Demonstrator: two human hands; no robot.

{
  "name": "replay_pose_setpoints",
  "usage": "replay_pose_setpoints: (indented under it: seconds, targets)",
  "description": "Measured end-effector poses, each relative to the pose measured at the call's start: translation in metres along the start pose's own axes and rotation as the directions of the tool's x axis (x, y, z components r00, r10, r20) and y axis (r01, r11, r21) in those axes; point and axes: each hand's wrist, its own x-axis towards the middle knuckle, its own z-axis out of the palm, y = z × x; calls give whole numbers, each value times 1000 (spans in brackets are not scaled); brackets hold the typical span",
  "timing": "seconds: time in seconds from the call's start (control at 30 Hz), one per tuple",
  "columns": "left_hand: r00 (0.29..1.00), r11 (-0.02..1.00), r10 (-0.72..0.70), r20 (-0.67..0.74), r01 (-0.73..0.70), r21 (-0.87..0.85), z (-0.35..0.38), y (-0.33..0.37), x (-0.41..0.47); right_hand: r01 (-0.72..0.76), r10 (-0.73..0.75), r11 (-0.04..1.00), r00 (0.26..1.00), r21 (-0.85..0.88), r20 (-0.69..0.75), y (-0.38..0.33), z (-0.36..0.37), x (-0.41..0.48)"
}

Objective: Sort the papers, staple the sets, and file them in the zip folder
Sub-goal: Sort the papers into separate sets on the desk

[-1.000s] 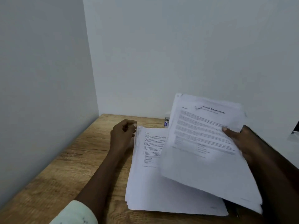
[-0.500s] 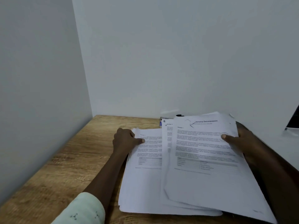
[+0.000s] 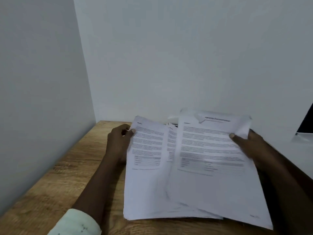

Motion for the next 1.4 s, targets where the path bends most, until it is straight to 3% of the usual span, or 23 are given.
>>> replay_pose_setpoints:
  seconds: [0.07,0.17,0.27,0.37,0.47,0.63,0.77,1.0,1.13,1.27,1.4]
  targets:
    - [995,995,97,-32,-95,39,-13,3,4,-5,4,1000,994,4,105,-2,13,-4]
    - [925,967,246,-290,-214,139,-50,11,16,-117,108,993,976,35,188,7,29,-5]
    - [878,963,270,-395,-235,135,-96,30,30,-175,149,977,968,119,202,12,29,-5]
    - [928,977,200,-315,-215,-13,-128,43,43,-136,84,957,975,255,206,3,18,-9]
    - [968,959,155,-197,-196,-206,-129,43,47,-60,8,972,975,229,221,-1,7,-9]
    - [998,958,59,-33,-66,-278,-98,25,46,-30,-13,978,979,207,203,4,7,-5]
    - [991,963,105,-86,-123,-238,-96,31,46,-48,-1,962,984,268,179,12,0,0]
    - [996,975,52,71,-36,-217,-73,16,28,113,-108,993,986,-29,129,10,-11,5]
    - [994,951,-13,112,47,-307,-67,13,28,-64,67,995,997,-73,35,18,-61,39]
    - [991,941,12,132,33,-337,-54,18,24,-153,199,949,969,-275,148,40,-108,55]
    - [981,885,-46,190,128,-447,-31,32,24,-188,217,841,976,-508,-1,65,-111,59]
